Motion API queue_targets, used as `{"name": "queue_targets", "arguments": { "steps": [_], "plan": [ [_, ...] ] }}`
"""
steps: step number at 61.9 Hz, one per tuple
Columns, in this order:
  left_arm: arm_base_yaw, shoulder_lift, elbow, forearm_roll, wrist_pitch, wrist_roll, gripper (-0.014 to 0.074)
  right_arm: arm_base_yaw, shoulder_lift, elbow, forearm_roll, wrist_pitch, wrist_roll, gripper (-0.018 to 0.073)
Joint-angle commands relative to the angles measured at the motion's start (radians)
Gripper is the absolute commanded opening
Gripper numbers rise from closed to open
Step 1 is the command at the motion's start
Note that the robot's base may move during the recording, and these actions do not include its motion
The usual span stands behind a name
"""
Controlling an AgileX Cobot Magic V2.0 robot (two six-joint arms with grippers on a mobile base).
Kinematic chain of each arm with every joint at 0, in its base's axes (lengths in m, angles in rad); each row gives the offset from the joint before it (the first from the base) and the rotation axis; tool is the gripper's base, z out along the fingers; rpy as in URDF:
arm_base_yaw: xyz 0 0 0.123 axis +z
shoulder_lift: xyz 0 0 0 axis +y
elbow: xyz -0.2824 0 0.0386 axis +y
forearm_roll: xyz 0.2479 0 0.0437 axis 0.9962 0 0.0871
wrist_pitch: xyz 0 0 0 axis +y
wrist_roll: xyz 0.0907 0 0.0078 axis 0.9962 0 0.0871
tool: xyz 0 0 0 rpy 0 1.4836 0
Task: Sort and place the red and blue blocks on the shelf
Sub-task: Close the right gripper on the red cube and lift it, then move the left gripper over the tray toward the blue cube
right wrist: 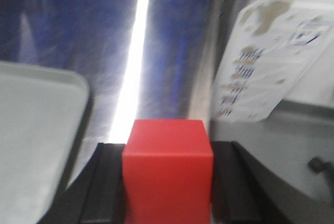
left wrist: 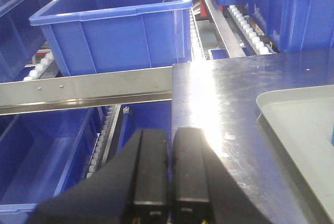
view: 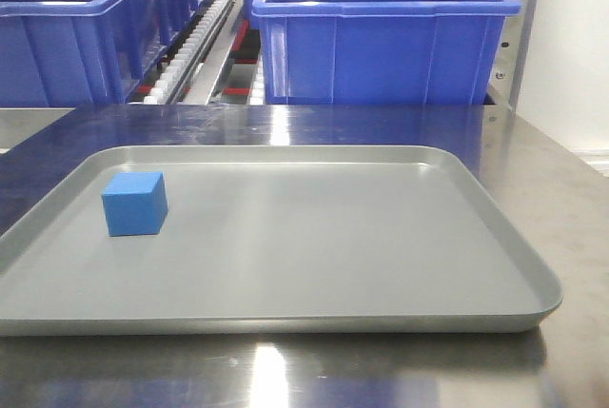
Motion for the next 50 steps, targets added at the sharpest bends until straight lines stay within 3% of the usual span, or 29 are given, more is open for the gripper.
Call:
{"name": "queue_targets", "arguments": {
  "steps": [1,21,50],
  "plan": [
    [-0.003,-0.011,0.028,-0.007,-0.082,0.0,0.0122,-0.056,-0.109,0.05,-0.014,-0.18,-0.048,0.0056],
    [-0.003,-0.011,0.028,-0.007,-0.082,0.0,0.0122,-0.081,-0.416,0.261,0.145,-0.264,-0.064,0.0056],
    [-0.003,-0.011,0.028,-0.007,-0.082,0.0,0.0122,-0.081,-0.548,0.282,0.145,-0.209,-0.064,0.0056]
  ]
}}
